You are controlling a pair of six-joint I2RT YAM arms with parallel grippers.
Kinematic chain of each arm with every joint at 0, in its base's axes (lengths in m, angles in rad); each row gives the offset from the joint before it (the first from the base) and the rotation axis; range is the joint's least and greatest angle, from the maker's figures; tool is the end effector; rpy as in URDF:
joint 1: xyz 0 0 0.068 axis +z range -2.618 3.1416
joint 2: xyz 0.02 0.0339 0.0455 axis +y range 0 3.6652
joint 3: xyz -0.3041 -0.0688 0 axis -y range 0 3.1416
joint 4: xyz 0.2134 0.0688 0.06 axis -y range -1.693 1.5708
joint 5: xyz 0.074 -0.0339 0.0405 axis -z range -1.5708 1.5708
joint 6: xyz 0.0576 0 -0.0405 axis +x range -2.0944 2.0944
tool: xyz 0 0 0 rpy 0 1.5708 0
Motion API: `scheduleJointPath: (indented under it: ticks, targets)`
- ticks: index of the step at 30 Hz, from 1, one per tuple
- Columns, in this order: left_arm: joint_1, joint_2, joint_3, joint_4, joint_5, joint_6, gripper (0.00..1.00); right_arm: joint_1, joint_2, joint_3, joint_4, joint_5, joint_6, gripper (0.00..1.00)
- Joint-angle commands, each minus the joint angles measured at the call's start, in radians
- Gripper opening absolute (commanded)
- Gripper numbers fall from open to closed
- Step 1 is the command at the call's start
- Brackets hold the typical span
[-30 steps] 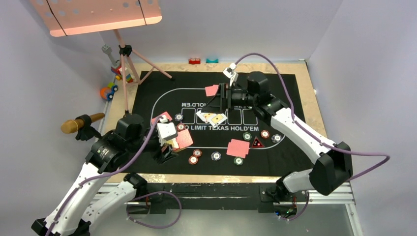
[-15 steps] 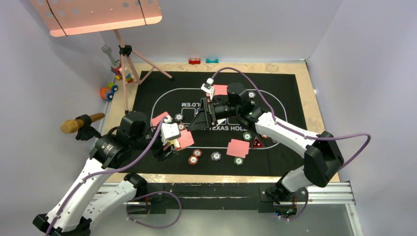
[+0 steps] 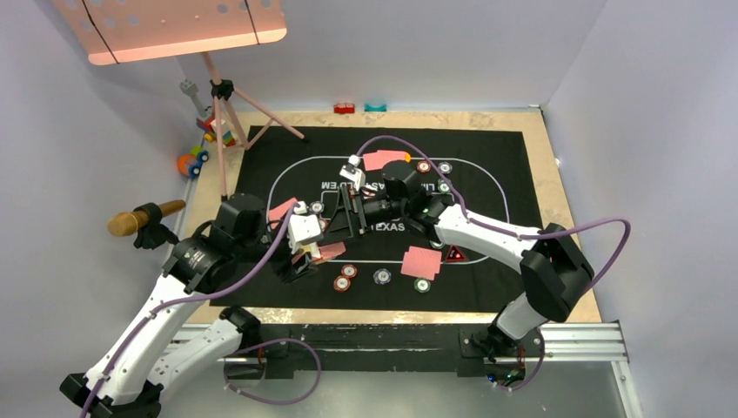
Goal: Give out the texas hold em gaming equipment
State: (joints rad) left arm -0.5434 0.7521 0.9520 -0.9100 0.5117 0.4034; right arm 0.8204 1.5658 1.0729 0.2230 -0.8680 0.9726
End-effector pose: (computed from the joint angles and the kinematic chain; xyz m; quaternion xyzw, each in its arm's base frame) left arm 0.0619 -0.0703 0.3415 0.4948 0.7344 -0.2577 0.3865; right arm 0.2011 0.2802 0.3398 -0.1990 0.7393 0.6381 0.0816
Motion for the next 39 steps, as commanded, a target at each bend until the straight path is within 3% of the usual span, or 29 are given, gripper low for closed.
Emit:
scheduleJointPath:
  ticks: [1,8,26,31,35,39]
  targets:
    - [0.005,-0.015,0.048,0.059,0.01,-0.017,0.0,0.0,-0.017,-0.017,0.016,0.032,0.029,0.98]
    - [0.006,-0.02,0.066,0.063,0.022,-0.043,0.0,-0.001,-0.023,-0.038,0.004,0.028,0.028,0.97]
    - [0.006,-0.024,0.069,0.077,0.034,-0.075,0.0,-0.08,-0.115,-0.054,-0.069,0.019,0.002,0.71]
    - [0.007,-0.022,0.068,0.078,0.034,-0.076,0.0,-0.091,-0.133,-0.052,-0.075,0.013,0.002,0.56]
    - [0.007,-0.021,0.07,0.079,0.034,-0.078,0.0,-0.095,-0.14,-0.045,-0.09,0.008,-0.006,0.35]
    - [0.006,-0.024,0.068,0.078,0.034,-0.08,0.0,-0.108,-0.152,-0.039,-0.118,0.005,-0.016,0.27]
